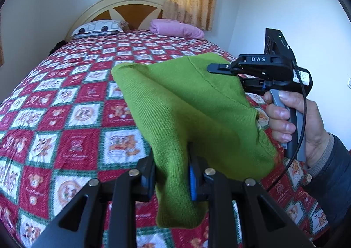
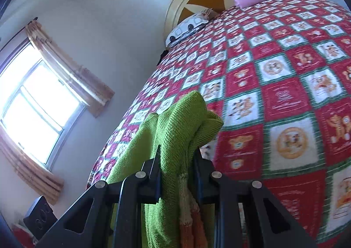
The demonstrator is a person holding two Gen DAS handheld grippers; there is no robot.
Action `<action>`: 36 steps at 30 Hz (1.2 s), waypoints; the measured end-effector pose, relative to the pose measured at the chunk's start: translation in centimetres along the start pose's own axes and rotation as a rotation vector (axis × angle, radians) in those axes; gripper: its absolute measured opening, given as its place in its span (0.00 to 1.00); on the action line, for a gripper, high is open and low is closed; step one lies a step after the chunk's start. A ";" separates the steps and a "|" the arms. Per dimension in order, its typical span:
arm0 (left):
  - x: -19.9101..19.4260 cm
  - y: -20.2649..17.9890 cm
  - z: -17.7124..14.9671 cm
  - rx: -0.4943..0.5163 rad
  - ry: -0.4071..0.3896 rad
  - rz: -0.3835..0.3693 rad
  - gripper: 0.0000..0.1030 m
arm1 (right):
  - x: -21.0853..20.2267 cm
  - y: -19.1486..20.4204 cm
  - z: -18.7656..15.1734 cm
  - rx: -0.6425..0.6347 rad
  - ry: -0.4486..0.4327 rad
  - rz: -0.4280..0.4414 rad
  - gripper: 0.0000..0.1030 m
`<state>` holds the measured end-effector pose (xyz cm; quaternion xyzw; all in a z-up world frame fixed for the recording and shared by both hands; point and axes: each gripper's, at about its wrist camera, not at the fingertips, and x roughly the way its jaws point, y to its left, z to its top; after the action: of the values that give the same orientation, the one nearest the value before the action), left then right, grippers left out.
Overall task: Fold small clothes
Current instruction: 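Lift the green bundle with the right gripper and hold it above the quilt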
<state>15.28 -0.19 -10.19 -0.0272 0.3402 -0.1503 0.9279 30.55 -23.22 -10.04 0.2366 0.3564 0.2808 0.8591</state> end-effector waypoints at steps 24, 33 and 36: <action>-4.9 8.1 -2.5 -0.092 -0.042 0.107 0.23 | 10.2 8.6 -2.3 -0.073 0.126 0.104 0.23; -6.0 10.3 -3.4 -0.120 -0.053 0.150 0.24 | 13.3 11.5 -2.6 -0.104 0.164 0.131 0.23; -6.2 11.2 -3.7 -0.124 -0.053 0.162 0.23 | 14.4 12.5 -2.7 -0.111 0.175 0.142 0.23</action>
<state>11.36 12.48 -10.85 -0.0609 0.3252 -0.0526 0.9422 33.07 -4.20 -11.09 0.1882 0.3964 0.3799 0.8143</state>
